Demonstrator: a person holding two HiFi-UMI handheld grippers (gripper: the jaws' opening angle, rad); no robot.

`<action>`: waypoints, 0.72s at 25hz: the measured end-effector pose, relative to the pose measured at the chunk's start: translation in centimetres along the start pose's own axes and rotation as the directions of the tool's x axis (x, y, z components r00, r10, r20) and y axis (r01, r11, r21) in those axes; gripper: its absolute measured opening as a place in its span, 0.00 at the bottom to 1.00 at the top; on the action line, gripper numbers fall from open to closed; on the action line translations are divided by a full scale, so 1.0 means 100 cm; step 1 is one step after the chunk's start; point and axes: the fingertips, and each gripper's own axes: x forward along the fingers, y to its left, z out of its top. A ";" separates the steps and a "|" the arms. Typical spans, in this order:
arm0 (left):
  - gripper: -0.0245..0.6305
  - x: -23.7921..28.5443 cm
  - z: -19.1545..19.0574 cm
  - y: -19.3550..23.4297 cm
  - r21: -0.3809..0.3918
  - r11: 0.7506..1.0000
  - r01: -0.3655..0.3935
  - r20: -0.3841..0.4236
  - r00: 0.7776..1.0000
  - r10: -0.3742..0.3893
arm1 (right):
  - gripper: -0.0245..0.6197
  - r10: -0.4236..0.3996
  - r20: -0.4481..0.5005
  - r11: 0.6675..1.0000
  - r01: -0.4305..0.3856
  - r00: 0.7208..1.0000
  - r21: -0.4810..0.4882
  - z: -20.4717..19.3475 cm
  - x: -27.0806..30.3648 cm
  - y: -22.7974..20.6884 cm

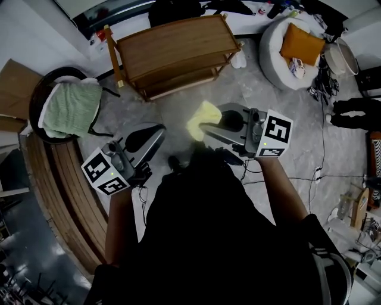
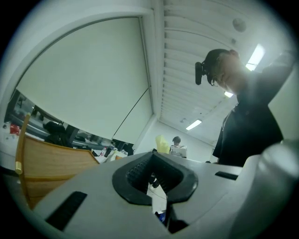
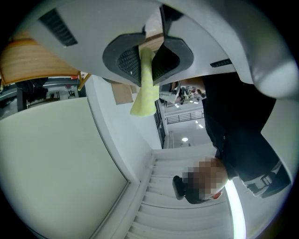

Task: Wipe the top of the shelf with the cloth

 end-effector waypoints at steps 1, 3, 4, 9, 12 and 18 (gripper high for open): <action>0.05 0.005 -0.006 -0.004 0.007 1.000 -0.002 -0.018 1.000 0.002 | 0.11 0.002 0.007 1.000 -0.002 1.000 0.000 0.000 -0.005 0.000; 0.05 0.014 -0.017 -0.009 0.028 1.000 -0.010 -0.048 0.999 0.011 | 0.11 0.008 0.024 1.000 -0.008 1.000 0.008 -0.003 -0.012 -0.001; 0.05 0.018 -0.024 -0.006 0.040 0.999 -0.023 -0.057 0.998 0.025 | 0.11 0.013 0.032 1.000 -0.013 0.999 0.015 -0.005 -0.014 -0.002; 0.05 0.026 -0.042 0.012 -0.043 0.994 -0.096 -0.011 0.995 0.095 | 0.11 0.043 0.037 0.997 -0.045 0.998 0.066 -0.022 -0.025 -0.015; 0.05 0.048 -0.042 0.003 -0.024 0.996 -0.089 -0.023 0.996 0.089 | 0.11 0.046 0.016 0.996 -0.047 0.999 0.073 -0.030 -0.045 -0.021; 0.05 0.080 -0.040 -0.004 0.008 0.997 -0.078 -0.048 0.996 0.079 | 0.11 0.063 0.023 0.997 -0.064 0.998 0.042 -0.029 -0.065 -0.033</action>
